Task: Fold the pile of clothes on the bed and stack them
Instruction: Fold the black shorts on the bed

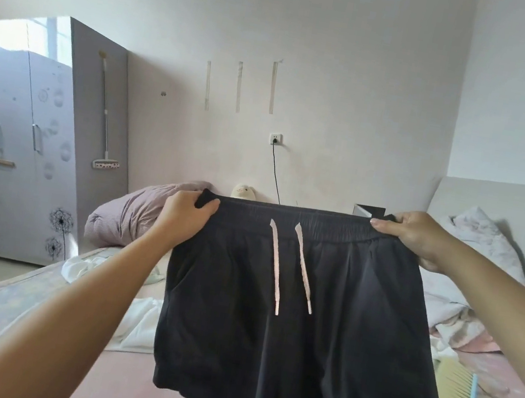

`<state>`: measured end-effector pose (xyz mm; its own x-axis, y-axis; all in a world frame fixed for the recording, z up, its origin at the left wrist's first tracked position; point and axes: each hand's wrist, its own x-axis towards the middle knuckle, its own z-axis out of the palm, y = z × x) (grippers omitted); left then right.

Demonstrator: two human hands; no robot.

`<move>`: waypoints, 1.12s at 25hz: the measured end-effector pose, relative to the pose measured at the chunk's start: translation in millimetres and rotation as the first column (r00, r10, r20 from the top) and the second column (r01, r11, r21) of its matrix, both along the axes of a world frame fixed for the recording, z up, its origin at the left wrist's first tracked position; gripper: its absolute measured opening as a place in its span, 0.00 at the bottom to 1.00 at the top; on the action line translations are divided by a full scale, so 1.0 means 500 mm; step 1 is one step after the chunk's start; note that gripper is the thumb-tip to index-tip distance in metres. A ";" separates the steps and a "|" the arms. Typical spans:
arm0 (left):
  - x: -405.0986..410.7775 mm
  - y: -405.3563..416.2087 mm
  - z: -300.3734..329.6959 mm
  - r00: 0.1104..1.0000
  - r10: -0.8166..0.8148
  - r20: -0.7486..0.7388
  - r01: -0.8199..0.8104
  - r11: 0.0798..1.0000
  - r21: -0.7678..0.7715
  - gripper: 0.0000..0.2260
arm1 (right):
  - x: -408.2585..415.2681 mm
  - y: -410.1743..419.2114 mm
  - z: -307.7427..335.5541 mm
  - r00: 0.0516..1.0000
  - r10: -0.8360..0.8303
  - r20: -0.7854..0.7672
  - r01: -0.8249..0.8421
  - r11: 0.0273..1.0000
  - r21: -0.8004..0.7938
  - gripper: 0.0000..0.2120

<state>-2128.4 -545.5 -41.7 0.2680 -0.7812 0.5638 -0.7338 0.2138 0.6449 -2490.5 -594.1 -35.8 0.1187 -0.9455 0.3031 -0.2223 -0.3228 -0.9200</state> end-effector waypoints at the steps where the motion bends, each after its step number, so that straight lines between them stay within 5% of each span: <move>1: -0.008 -0.016 -0.007 1.000 0.005 -0.016 -0.005 1.000 0.028 0.11 | 0.012 -0.013 -0.010 0.998 0.000 0.059 -0.003 0.998 0.058 0.05; 4: -0.036 -0.050 -0.011 0.981 -0.038 -0.188 0.063 0.990 0.127 0.12 | 0.057 -0.034 -0.022 0.987 0.012 0.159 -0.037 0.987 0.156 0.05; 8: -0.054 -0.057 -0.001 0.951 -0.073 -0.300 0.118 0.984 0.132 0.07 | 0.094 -0.056 -0.023 0.991 -0.064 0.117 0.056 0.996 0.070 0.16; 12: -0.082 -0.060 -0.029 0.923 -0.132 -0.363 0.218 0.954 0.206 0.05 | 0.117 -0.054 -0.047 0.999 0.030 0.044 -0.036 0.987 0.156 0.08; 16: -0.135 -0.071 -0.046 0.769 -0.207 -0.604 0.381 0.908 0.174 0.11 | 0.164 -0.048 -0.067 0.989 0.099 0.114 -0.114 0.984 0.134 0.05; 18: -0.171 -0.070 -0.046 0.699 -0.273 -0.660 0.480 0.864 0.151 0.15 | 0.197 -0.040 -0.074 0.994 0.109 0.021 -0.110 0.990 0.084 0.06; 21: -0.226 -0.054 -0.042 0.639 -0.339 -0.691 0.602 0.779 0.175 0.18 | 0.228 -0.033 -0.083 0.994 0.091 -0.067 -0.092 0.996 -0.017 0.14; 24: -0.238 -0.047 -0.047 0.596 -0.340 -0.728 0.627 0.763 0.156 0.18 | 0.224 -0.033 -0.081 0.984 0.172 0.035 -0.173 0.985 0.015 0.33; 28: -0.218 -0.042 -0.060 0.610 -0.355 -0.708 0.642 0.745 0.179 0.16 | 0.209 -0.031 -0.079 0.993 0.121 -0.008 -0.121 0.989 -0.080 0.12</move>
